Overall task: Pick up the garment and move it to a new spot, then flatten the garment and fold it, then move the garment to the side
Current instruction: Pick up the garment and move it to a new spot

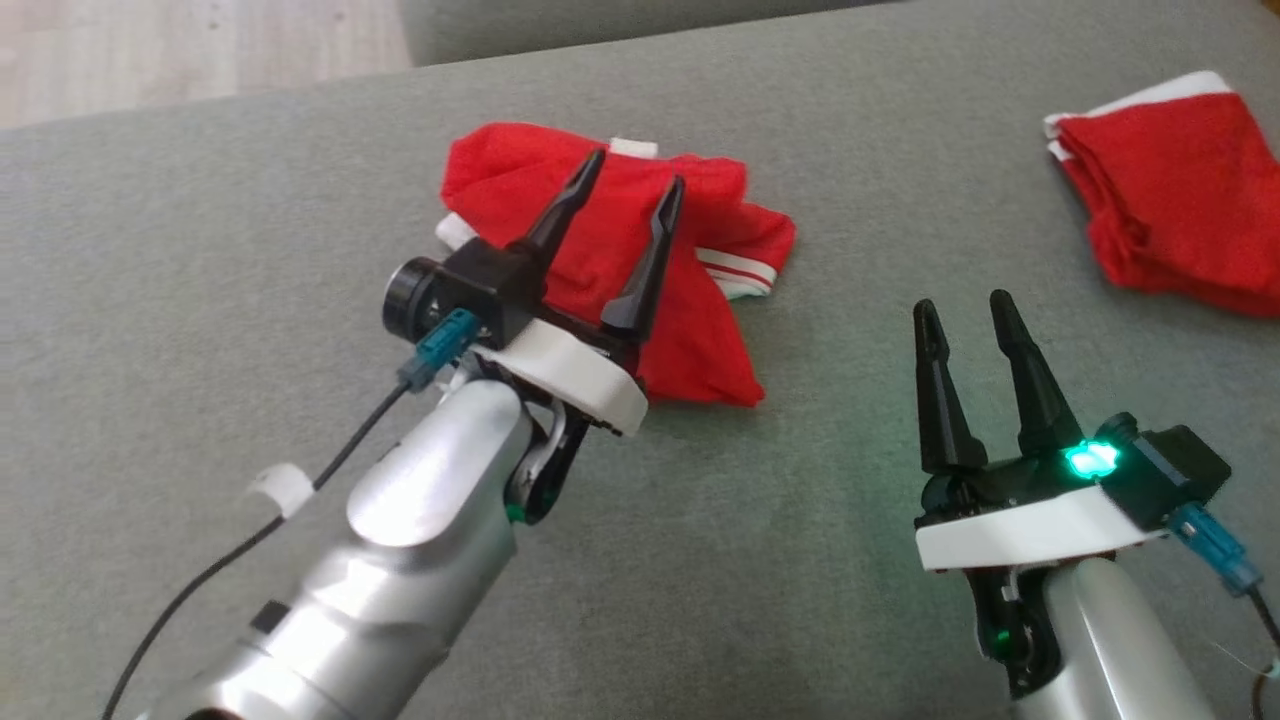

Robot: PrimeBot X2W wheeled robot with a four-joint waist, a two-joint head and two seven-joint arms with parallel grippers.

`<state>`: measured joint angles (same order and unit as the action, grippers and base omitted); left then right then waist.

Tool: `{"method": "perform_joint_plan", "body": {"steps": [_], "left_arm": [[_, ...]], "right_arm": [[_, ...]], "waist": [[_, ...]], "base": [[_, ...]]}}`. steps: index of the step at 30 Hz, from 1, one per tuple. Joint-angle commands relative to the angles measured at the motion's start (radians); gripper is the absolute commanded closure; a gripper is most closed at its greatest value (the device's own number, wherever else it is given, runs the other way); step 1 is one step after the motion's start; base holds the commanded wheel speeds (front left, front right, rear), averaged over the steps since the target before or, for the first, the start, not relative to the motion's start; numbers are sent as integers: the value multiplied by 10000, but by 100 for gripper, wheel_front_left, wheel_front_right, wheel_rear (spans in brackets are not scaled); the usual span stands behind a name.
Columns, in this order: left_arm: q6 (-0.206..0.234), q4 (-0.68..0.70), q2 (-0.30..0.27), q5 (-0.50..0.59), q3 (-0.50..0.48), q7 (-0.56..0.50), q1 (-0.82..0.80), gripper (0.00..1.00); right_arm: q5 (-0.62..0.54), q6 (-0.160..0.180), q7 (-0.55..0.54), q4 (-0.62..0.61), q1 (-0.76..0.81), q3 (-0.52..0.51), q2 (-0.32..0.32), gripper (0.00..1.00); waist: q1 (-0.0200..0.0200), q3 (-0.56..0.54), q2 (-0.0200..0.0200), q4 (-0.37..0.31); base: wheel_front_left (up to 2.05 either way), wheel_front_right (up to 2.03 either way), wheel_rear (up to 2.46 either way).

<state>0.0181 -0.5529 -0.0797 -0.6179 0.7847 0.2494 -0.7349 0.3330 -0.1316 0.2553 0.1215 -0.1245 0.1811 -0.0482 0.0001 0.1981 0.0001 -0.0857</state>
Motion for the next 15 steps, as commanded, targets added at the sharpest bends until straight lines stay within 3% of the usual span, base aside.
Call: {"method": "perform_joint_plan", "body": {"steps": [1,7,15], "left_arm": [[62,482,-307,162,-523,107,-317,0],[338,1879,-1219,675,-1890,120,600,0],[670,2984,-2321,1320,-2979,122,3395,0]], "right_arm": [[-34,9,65,-304,-166,166,-20,0],[-203,9,65,-206,7,-8,-20,0],[-415,9,65,27,439,-249,-20,0]], "waist": [[-1,-159,-1,247],[-1,-592,-1,1000],[-1,-1108,-1,1842]], "base": [[0,0,0],[0,0,0],[0,0,0]]}}
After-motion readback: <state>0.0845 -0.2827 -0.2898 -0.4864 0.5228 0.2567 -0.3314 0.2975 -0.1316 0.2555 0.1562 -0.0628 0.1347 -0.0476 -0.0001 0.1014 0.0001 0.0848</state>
